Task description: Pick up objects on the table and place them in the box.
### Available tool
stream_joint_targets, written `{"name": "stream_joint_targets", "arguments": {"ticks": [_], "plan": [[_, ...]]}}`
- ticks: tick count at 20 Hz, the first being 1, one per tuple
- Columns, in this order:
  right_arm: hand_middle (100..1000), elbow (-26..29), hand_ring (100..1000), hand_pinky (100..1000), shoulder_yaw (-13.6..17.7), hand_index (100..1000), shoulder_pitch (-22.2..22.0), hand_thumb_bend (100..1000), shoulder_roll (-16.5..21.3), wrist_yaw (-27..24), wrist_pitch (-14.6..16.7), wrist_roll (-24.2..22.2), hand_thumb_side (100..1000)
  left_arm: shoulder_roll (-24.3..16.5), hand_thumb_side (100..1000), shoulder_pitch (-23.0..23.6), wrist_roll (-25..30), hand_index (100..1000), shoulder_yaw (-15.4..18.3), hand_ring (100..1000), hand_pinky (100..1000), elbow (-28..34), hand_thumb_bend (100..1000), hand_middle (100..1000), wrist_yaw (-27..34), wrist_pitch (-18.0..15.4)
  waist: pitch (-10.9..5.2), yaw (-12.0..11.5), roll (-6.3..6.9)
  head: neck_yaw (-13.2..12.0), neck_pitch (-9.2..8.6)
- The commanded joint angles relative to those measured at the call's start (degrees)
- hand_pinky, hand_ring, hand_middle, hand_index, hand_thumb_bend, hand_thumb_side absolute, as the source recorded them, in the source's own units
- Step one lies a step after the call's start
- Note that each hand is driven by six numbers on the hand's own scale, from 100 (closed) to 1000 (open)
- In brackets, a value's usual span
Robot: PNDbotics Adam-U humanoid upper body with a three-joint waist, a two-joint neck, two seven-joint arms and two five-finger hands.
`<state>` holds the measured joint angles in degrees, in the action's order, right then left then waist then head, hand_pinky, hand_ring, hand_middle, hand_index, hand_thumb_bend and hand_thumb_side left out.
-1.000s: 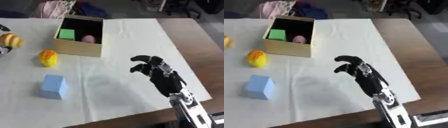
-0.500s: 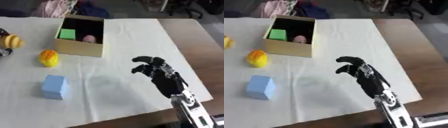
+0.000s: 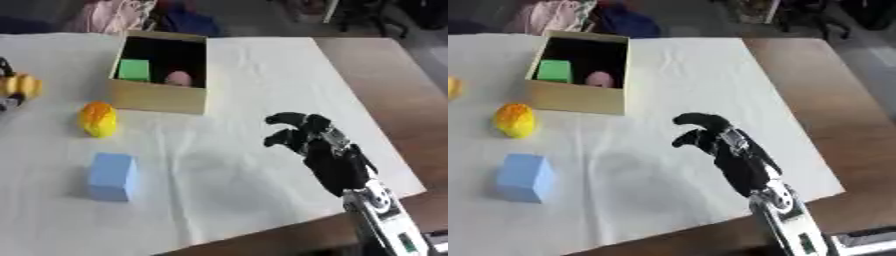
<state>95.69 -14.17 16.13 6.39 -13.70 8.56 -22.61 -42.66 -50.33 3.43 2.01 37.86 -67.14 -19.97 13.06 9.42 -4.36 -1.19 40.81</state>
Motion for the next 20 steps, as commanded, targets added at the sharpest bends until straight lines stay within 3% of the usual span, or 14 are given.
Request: {"name": "stream_joint_targets", "arguments": {"ticks": [1, 13, 20], "plan": [[806, 0.73, 674, 824, 0.37, 824, 0.49, 100, 0.94, 0.06, 0.11, -0.01, 963, -3.53, 235, -0.7, 0.48, 529, 0.57, 379, 550, 0.86, 254, 359, 1.32, -1.36, -0.54, -0.16, -0.16, 0.38, 0.23], [806, 0.61, 674, 825, 0.65, 825, 0.19, 100, 1.26, 0.36, 0.22, 0.01, 957, -9.17, 195, 0.58, 3.33, 492, 0.96, 350, 524, 8.51, 222, 320, 9.89, -4.54, -1.58, -1.06, 0.59, 0.84, 0.0], [807, 0.54, 674, 826, 0.57, 825, 0.15, 100, 1.32, 0.39, 0.26, -0.2, 953, -10.44, 156, 1.63, 4.63, 497, -1.27, 356, 525, 20.7, 200, 329, 19.99, -7.88, -2.17, -1.49, 0.79, 1.01, -0.12]]}}
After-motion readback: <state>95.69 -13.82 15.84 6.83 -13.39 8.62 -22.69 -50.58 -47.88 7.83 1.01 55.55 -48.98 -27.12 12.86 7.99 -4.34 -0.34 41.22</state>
